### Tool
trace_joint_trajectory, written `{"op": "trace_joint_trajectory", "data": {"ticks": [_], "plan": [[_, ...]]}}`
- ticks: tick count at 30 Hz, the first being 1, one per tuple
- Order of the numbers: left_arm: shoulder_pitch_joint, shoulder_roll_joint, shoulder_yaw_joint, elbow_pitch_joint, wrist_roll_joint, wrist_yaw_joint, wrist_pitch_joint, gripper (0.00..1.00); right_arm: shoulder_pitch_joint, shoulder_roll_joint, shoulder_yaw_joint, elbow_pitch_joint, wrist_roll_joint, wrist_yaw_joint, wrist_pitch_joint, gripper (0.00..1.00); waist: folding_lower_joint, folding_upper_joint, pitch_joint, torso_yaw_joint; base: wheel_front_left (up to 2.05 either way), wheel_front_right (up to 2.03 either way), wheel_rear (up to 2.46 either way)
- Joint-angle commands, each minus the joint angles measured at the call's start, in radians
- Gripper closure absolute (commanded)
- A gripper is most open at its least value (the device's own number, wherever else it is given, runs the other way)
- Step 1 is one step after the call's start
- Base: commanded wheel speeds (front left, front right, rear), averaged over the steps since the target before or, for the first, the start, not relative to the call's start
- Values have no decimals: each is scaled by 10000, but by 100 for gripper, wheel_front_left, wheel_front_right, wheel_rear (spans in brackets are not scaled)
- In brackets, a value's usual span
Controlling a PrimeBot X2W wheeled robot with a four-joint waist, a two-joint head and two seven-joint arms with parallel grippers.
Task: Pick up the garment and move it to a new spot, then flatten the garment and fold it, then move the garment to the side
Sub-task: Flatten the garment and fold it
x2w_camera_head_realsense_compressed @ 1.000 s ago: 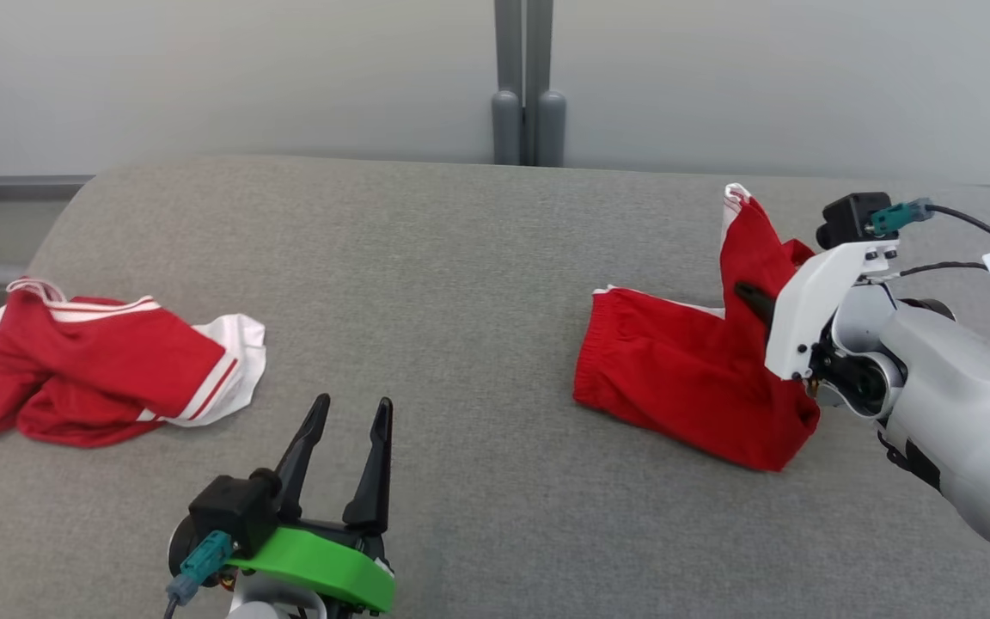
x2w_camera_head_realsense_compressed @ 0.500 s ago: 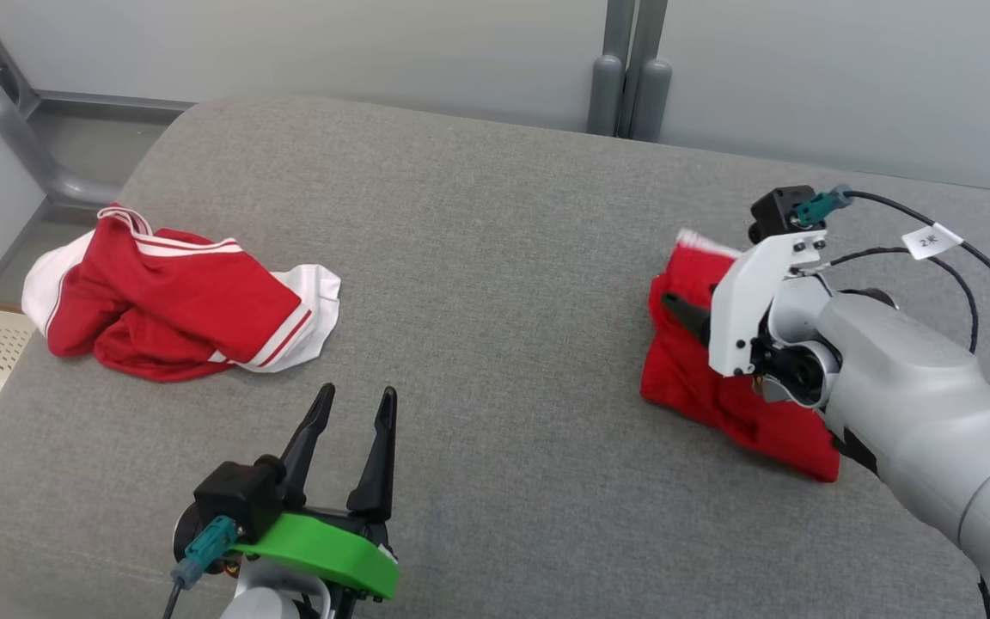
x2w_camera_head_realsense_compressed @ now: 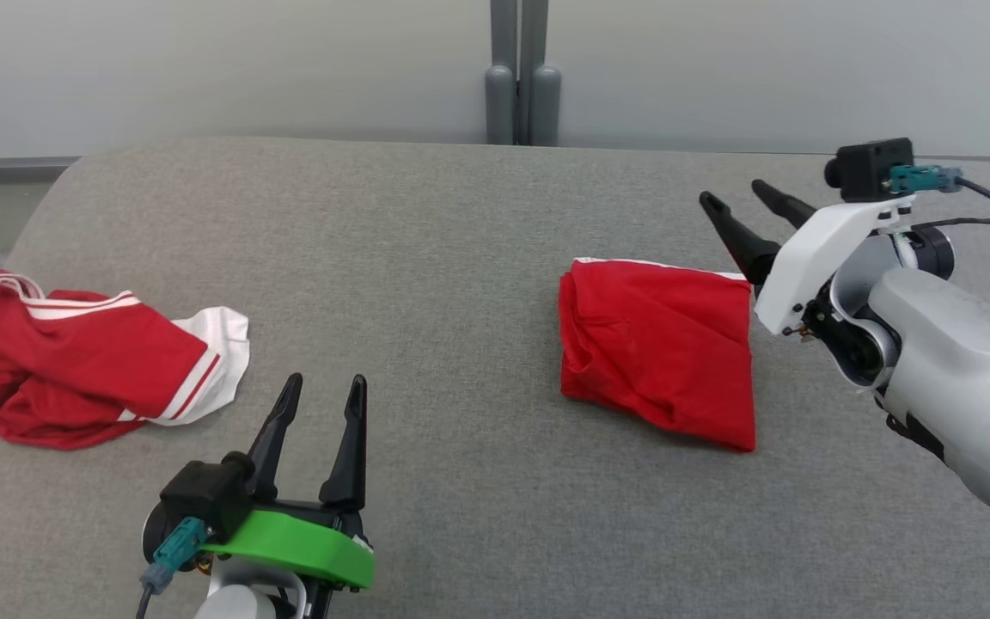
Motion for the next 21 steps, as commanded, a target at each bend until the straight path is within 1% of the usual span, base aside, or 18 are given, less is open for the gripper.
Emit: {"op": "trace_joint_trajectory", "data": {"ticks": [1, 3, 6, 9, 12, 13, 14, 15, 18, 21], "plan": [[99, 36, 76, -86, 45, 21, -1, 0, 204, -138, -83, -30, -58, 1, -258, 0, 0, -1, -61, -622, 0, 0, 0], [118, 41, 135, -168, 101, 16, -1, 0, 315, -369, -302, 60, -121, -1, -596, 0, 0, -1, -10, -793, 0, 0, 0], [89, 28, 180, -243, 147, -3, -1, 0, 611, -508, -673, 298, -281, 1, -854, 0, 0, -1, 80, -915, 0, 0, 0], [24, 8, 142, -262, 189, -35, -1, 0, 1004, -441, -946, 493, -415, 1, -911, 0, 0, -1, 175, -890, 0, 0, 0], [-83, -18, 34, -204, 217, -71, -1, 0, 1348, -241, -1106, 662, -508, 1, -925, 0, 0, -1, 253, -665, 0, 0, 0], [-103, -22, 26, -192, 220, -80, -2, 0, 1439, -148, -1134, 676, -483, 1, -920, 47, 0, -1, 263, -593, 0, 0, 0], [-119, -27, 8, -161, 214, -90, -1, 0, 1528, -50, -1150, 710, -517, 1, -922, 68, 0, -1, 271, -490, 0, 0, 0], [-118, -28, -2, -134, 217, -87, -2, 0, 1613, 39, -1137, 758, -536, 1, -922, 100, 0, -1, 275, -414, 0, 0, 0], [-164, -4, -24, -51, 246, -90, -1, 0, 1798, 372, -1031, 1005, -551, -1, -924, 100, 0, -1, 268, -62, 0, 0, 0], [-170, 30, -12, 12, 246, -94, -1, 0, 2012, 865, -928, 1252, -412, 1, -920, 100, 0, -1, 231, 290, 0, 0, 0]]}}
